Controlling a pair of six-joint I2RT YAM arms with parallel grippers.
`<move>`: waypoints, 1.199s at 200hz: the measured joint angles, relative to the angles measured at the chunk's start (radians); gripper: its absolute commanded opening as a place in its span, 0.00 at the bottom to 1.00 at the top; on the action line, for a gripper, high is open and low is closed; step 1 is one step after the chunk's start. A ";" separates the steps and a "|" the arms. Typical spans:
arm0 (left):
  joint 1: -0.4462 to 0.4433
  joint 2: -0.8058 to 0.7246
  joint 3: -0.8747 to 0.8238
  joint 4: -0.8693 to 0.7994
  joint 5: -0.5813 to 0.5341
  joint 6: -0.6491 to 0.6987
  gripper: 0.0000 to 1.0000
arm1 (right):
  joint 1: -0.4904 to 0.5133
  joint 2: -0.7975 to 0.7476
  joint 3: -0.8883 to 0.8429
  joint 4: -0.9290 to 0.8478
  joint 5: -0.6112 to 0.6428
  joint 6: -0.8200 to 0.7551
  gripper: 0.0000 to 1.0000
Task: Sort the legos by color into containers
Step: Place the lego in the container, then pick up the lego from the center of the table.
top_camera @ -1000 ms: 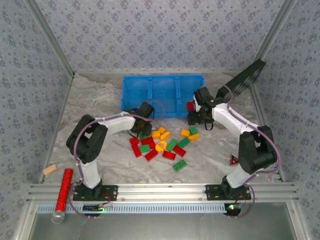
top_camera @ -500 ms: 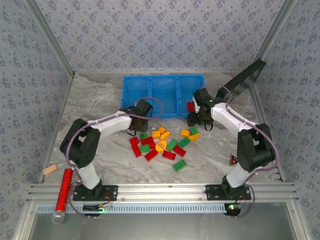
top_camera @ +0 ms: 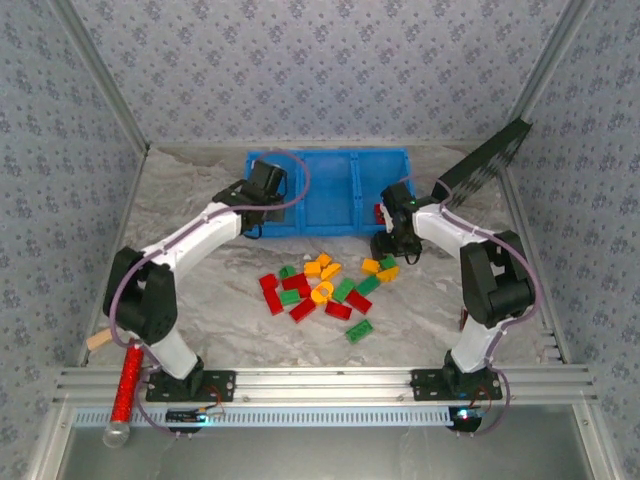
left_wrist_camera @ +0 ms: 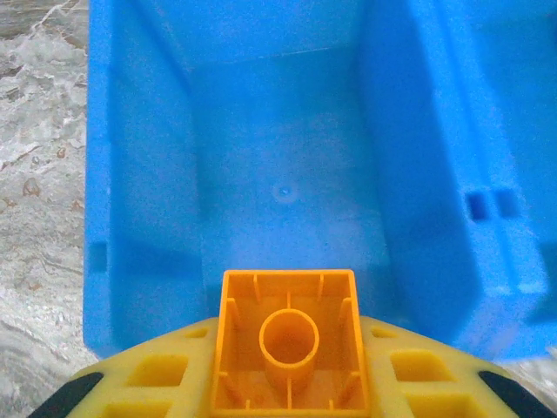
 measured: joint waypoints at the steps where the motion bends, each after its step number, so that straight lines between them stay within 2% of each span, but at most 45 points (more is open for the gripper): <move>1: 0.001 0.003 0.002 0.001 0.000 0.001 0.28 | 0.000 0.000 0.000 0.000 0.000 0.000 0.69; 37: 0.035 0.138 0.076 0.027 0.000 0.035 0.28 | 0.000 0.002 0.000 0.007 0.000 0.000 0.69; 103: 0.037 0.346 0.188 0.033 0.039 0.058 0.28 | 0.008 0.002 -0.016 0.019 -0.018 0.000 0.68; 149: 0.037 0.388 0.190 0.031 0.054 0.053 0.36 | 0.008 0.001 -0.036 0.021 -0.034 0.000 0.67; 173: 0.038 0.391 0.191 0.029 0.058 0.051 0.45 | 0.008 -0.001 -0.042 0.028 -0.045 0.000 0.65; 212: 0.044 0.391 0.192 0.028 0.067 0.048 0.65 | 0.008 0.002 -0.043 0.032 -0.052 -0.003 0.47; 240: 0.048 0.386 0.193 0.021 0.068 0.053 0.72 | 0.008 0.006 -0.043 0.026 -0.051 -0.003 0.33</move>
